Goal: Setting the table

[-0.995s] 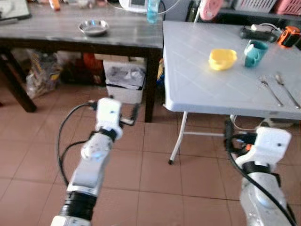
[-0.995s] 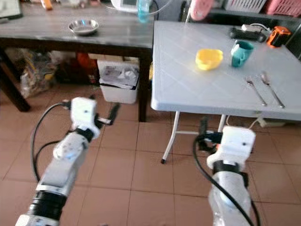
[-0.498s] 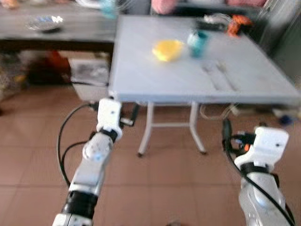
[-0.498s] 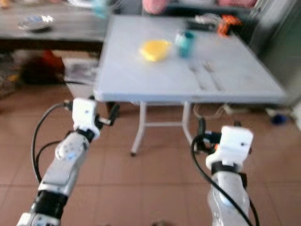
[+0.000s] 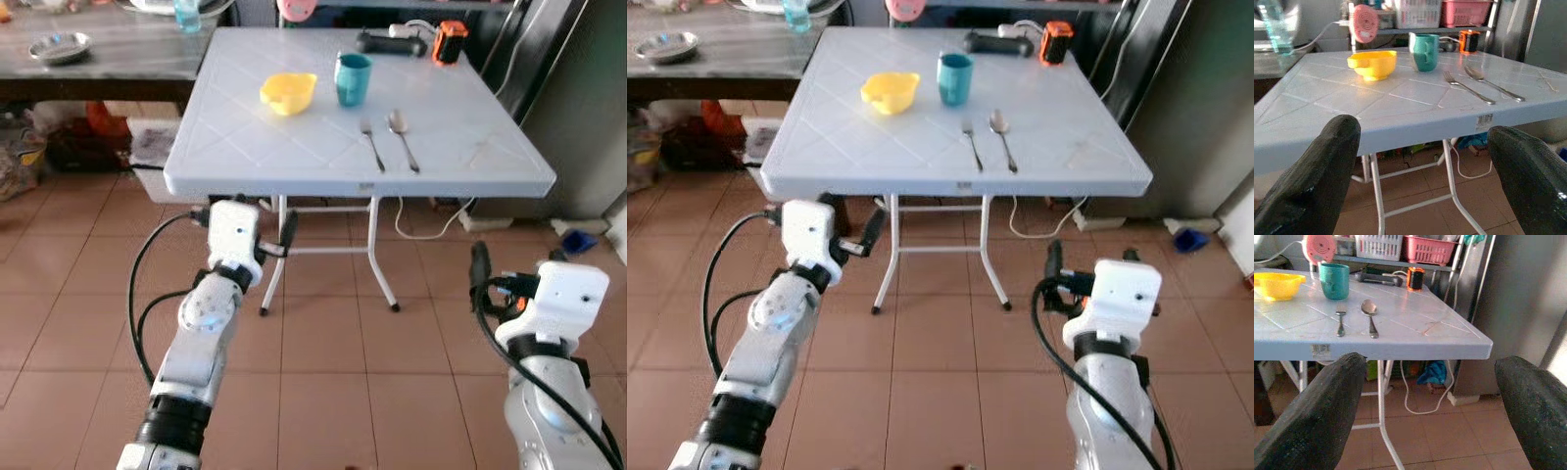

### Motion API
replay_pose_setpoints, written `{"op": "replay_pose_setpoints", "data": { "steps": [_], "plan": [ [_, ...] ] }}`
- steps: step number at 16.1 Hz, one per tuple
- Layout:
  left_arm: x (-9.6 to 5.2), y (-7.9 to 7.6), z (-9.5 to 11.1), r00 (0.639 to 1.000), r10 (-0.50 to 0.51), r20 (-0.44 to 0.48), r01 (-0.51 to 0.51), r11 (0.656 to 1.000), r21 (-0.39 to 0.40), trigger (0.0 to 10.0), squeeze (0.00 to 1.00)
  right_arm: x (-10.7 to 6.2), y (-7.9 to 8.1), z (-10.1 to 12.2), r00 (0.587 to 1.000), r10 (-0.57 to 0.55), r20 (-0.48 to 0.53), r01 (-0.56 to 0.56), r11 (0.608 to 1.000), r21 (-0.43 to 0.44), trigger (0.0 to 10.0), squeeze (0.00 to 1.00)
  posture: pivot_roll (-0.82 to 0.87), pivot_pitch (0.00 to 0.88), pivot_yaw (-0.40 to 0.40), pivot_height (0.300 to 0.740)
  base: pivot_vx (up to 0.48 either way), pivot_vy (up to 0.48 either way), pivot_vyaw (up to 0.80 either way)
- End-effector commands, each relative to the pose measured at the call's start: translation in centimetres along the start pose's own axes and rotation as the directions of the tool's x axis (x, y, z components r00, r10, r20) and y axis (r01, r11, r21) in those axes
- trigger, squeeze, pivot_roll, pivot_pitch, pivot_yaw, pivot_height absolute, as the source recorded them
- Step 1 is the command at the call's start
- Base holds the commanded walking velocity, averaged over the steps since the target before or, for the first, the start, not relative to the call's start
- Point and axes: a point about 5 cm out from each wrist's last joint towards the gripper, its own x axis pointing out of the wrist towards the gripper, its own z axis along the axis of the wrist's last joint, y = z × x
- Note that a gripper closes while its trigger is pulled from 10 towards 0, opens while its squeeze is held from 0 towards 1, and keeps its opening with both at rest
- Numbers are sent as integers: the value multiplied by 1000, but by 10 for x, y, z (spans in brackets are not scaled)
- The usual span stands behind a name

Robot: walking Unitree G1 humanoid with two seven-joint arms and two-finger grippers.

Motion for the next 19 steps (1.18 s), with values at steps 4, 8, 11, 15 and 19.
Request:
{"op": "replay_pose_setpoints", "data": {
  "steps": [4,8,11,15,19],
  "plan": [
    [0,1,0,1000,-13,-4,13,1000,-10,10000,0,-1,2,6,999,19,30,-18,1000,-11,10000,0,45,136,-19,740,480,0,0],
    [1,0,0,1000,-16,-4,16,1000,-14,10000,0,-1,3,5,999,22,28,-22,1000,-13,10000,0,47,136,-19,740,480,0,0],
    [0,0,0,1000,-19,-5,19,1000,-14,10000,0,-1,3,5,999,26,30,-26,1000,-12,10000,0,47,135,-18,740,480,0,0],
    [1,-1,0,1000,-22,-4,22,1000,-12,10000,0,-1,4,5,999,31,31,-31,1000,-8,10000,0,49,135,-16,740,480,0,0],
    [0,-1,0,1000,-20,-4,20,1000,-10,10000,0,-2,6,6,998,46,36,-45,999,-17,10000,0,45,138,-15,740,480,0,119]
  ]
}}
